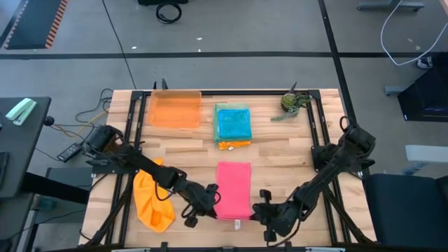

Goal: Fold microfiber towels
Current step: Fold the pink towel

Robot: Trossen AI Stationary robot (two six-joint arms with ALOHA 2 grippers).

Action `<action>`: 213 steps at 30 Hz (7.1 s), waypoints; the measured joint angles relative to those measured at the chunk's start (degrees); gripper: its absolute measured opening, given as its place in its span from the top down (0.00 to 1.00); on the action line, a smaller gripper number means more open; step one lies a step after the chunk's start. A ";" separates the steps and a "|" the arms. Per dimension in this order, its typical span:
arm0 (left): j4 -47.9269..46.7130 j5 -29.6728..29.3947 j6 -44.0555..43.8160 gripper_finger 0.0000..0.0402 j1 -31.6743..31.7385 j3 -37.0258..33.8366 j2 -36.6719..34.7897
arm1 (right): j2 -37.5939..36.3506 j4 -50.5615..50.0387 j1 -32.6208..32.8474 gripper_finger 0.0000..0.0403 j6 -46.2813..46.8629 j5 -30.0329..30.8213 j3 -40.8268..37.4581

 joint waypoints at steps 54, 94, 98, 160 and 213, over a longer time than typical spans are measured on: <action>-21.26 -2.64 -7.78 0.69 24.40 0.09 -2.86 | -2.57 -18.94 -28.24 0.96 -10.57 -3.48 -0.42; -16.76 -8.52 -2.40 0.97 21.97 -0.10 1.96 | -8.68 -24.12 -28.87 0.63 -1.88 2.20 -0.42; -16.96 -11.12 -2.37 0.94 22.29 -0.06 1.92 | -8.51 -17.34 -25.44 0.60 -3.35 0.73 -0.69; -2.72 -14.07 -6.03 0.96 5.53 0.57 9.46 | -1.39 0.49 -27.32 0.99 -5.59 -2.98 -11.91; -14.13 -13.83 -15.91 0.84 22.89 -0.04 -2.64 | -9.60 -0.30 -16.15 0.96 -2.65 -8.33 -12.85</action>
